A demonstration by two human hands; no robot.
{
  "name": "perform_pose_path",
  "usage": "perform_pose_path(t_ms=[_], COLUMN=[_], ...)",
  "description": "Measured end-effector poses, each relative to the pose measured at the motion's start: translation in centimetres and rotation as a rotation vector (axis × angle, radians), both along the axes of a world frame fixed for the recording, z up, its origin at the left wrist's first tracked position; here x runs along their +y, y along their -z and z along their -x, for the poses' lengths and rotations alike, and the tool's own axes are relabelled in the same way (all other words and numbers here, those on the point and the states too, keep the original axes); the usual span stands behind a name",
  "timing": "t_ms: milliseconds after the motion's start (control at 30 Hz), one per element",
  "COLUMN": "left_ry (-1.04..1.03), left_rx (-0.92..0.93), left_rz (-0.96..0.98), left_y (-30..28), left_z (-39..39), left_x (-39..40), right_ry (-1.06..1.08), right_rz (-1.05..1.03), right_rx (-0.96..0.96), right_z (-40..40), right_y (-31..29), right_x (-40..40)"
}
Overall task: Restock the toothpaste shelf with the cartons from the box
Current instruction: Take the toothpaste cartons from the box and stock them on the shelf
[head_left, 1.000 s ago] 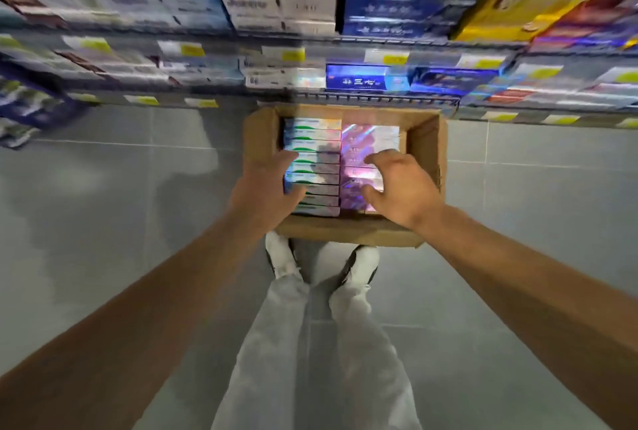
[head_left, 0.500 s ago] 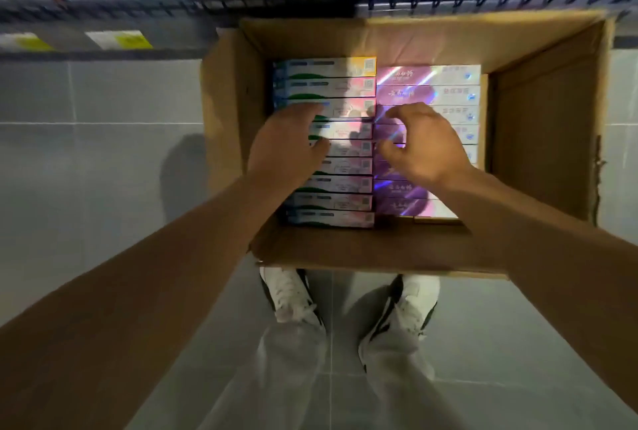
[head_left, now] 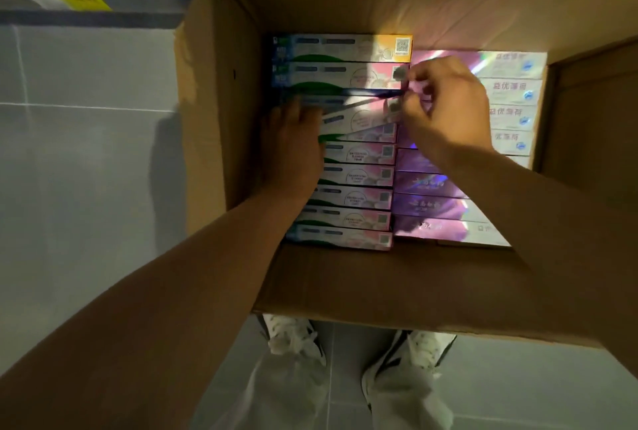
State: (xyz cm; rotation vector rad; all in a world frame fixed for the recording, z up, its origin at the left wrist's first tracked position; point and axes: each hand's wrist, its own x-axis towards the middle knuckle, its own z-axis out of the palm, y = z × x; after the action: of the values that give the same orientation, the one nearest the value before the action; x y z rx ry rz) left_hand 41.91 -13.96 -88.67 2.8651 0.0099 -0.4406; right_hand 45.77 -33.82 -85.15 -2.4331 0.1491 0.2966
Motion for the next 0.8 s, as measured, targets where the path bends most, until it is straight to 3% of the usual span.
perform_pose_path(t_ms=[100,200,333,433,633,800], left_ry=[-0.089,-0.149,-0.231,-0.278,-0.257,-0.219], left_rx=[0.062,0.112,0.180,0.230,0.255,0.249], left_rz=[0.191,0.330,0.398,0.406,0.383,0.367], left_y=[-0.4,-1.5,-2.7,-3.1,-5.0,-10.7], left_z=[1.0,2.1,3.1,3.6,4.3,4.8], left_x=[0.2,0.2,0.5,0.7,1.0,1.2], right_ry=[-0.114,-0.252,-0.419,-0.454,-0.377,-0.259], right_rz=[0.017,0.165,0.402,0.515,0.488,0.326], right_rx=[0.018,0.042,0.080,-0.028,0.005,0.100], right_z=[-1.5,-3.4,-4.3,-3.7,-2.4,-0.6], right_y=[0.5,1.2,1.5,2.5,1.1,-5.6], right_x=[0.8,1.9,3.4,4.0,3.9,3.1])
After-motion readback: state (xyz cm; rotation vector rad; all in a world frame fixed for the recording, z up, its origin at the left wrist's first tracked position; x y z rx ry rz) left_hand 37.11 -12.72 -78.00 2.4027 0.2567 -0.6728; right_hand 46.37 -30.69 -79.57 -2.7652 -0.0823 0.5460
